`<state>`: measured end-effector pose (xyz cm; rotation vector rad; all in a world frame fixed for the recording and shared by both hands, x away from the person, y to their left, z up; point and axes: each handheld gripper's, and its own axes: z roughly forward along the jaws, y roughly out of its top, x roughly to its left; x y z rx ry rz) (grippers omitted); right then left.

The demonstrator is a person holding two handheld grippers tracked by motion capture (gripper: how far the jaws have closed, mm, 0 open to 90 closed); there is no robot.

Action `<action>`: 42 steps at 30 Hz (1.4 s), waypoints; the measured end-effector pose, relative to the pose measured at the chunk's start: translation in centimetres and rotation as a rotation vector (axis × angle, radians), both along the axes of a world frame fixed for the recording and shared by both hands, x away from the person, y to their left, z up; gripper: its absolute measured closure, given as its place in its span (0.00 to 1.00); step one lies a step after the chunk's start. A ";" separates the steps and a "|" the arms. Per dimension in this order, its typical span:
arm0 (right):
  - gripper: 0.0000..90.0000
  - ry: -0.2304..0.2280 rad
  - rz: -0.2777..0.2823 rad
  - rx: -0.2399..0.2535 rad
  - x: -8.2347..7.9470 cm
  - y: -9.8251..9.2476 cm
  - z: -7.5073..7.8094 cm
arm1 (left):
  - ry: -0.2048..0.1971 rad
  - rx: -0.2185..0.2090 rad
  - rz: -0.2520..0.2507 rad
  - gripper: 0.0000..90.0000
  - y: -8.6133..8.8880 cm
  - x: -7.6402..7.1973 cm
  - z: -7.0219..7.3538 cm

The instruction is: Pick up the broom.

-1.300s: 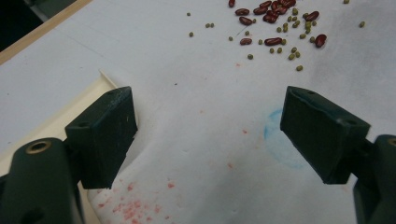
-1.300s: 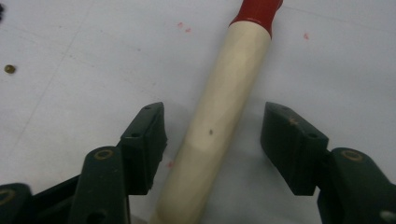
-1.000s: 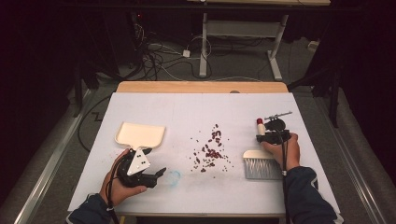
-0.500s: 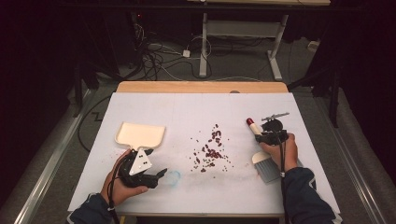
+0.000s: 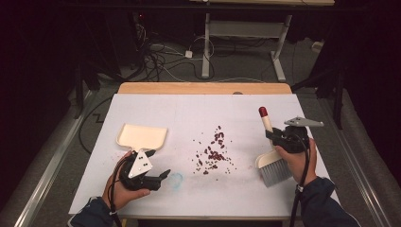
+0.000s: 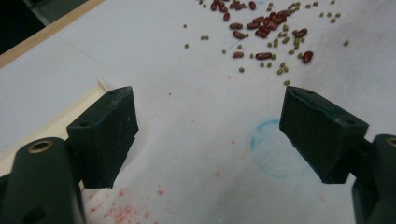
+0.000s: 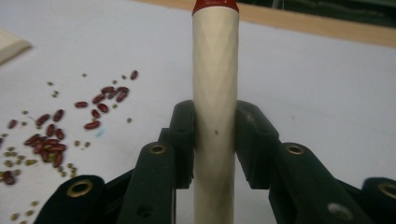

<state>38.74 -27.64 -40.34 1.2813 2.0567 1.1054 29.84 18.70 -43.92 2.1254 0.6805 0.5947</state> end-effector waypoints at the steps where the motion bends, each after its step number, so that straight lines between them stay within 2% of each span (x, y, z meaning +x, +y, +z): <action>1: 0.78 -0.022 0.009 0.014 -0.5 0.0 0.3 | 0.000 0.000 0.000 0.21 0.0 0.0 0.0; 2: 0.78 -0.040 0.014 0.022 -1.0 0.1 0.6 | 0.014 -0.035 -0.015 0.21 -0.4 -0.1 0.4; 5: 0.78 -0.088 0.026 0.039 -2.1 0.3 1.3 | 0.013 -0.058 -0.027 0.22 -0.9 -0.1 0.8; 6: 0.78 -0.088 0.026 0.039 -2.1 0.3 1.3 | 0.011 -0.065 -0.034 0.22 -1.2 -0.1 1.0; 7: 0.78 -0.118 0.037 0.053 -2.5 0.4 1.6 | 0.003 -0.070 -0.057 0.23 -2.1 -0.1 1.4; 10: 0.78 -0.149 0.043 0.065 -2.9 0.6 2.0 | -0.006 -0.068 -0.099 0.23 -3.7 -0.1 1.8; 11: 0.78 -0.160 0.044 0.065 -3.0 0.7 2.1 | -0.006 -0.068 -0.099 0.23 -3.7 -0.1 1.8; 12: 0.78 -0.160 0.044 0.065 -3.0 0.7 2.1 | -0.005 -0.067 -0.112 0.23 -4.3 0.0 1.9; 14: 0.78 -0.190 0.059 0.072 -3.2 1.0 2.4 | 0.004 -0.077 -0.140 0.24 -5.5 0.3 2.1; 17: 0.78 -0.203 0.073 0.078 -3.4 1.4 2.5 | 0.008 -0.083 -0.182 0.24 -8.3 1.0 2.5; 18: 0.78 -0.209 0.078 0.082 -3.5 1.5 2.5 | 0.007 -0.085 -0.218 0.24 -10.5 1.4 2.9; 19: 0.78 -0.215 0.086 0.082 -3.6 1.7 2.6 | 0.007 -0.085 -0.218 0.25 -10.5 1.4 2.9; 20: 0.78 -0.226 0.090 0.082 -3.8 1.8 2.7 | 0.004 -0.081 -0.245 0.25 -12.8 1.8 3.2; 21: 0.78 -0.226 0.090 0.082 -3.8 1.8 2.7 | 0.004 -0.081 -0.245 0.25 -12.8 1.8 3.2; 23: 0.78 -0.242 0.107 0.083 -4.1 2.1 3.0 | 0.019 -0.096 -0.265 0.26 -14.9 2.3 3.4; 24: 0.78 -0.255 0.120 0.096 -4.6 2.5 3.4 | 0.040 -0.119 -0.283 0.26 -16.8 2.8 3.4; 25: 0.78 -0.261 0.129 0.098 -4.8 2.7 3.6 | 0.040 -0.119 -0.283 0.26 -16.8 2.8 3.4; 27: 0.78 -0.280 0.139 0.095 -5.5 3.3 4.0 | 0.053 -0.128 -0.288 0.26 -19.1 3.3 3.2; 30: 0.78 -0.303 0.156 0.099 -6.5 4.2 4.4 | 0.066 -0.145 -0.288 0.30 -20.0 3.5 3.1; 32: 0.78 -0.315 0.171 0.089 -7.0 4.9 4.6 | 0.071 -0.139 -0.268 0.35 -20.7 3.7 2.8; 36: 0.78 -0.331 0.199 0.099 -7.9 5.9 4.8 | 0.085 -0.148 -0.263 0.46 -20.5 3.9 2.6; 37: 0.78 -0.337 0.198 0.097 -8.1 6.1 4.9 | 0.094 -0.163 -0.269 0.49 -20.1 4.0 2.5; 39: 0.78 -0.346 0.215 0.090 -8.5 6.5 5.0 | 0.099 -0.173 -0.278 0.59 -19.9 4.0 2.5; 40: 0.78 -0.346 0.215 0.090 -8.5 6.5 5.0 | 0.103 -0.181 -0.283 0.59 -19.6 4.0 2.5; 42: 0.78 -0.350 0.232 0.095 -8.8 6.8 5.3 | 0.095 -0.185 -0.293 0.71 -19.1 4.0 2.6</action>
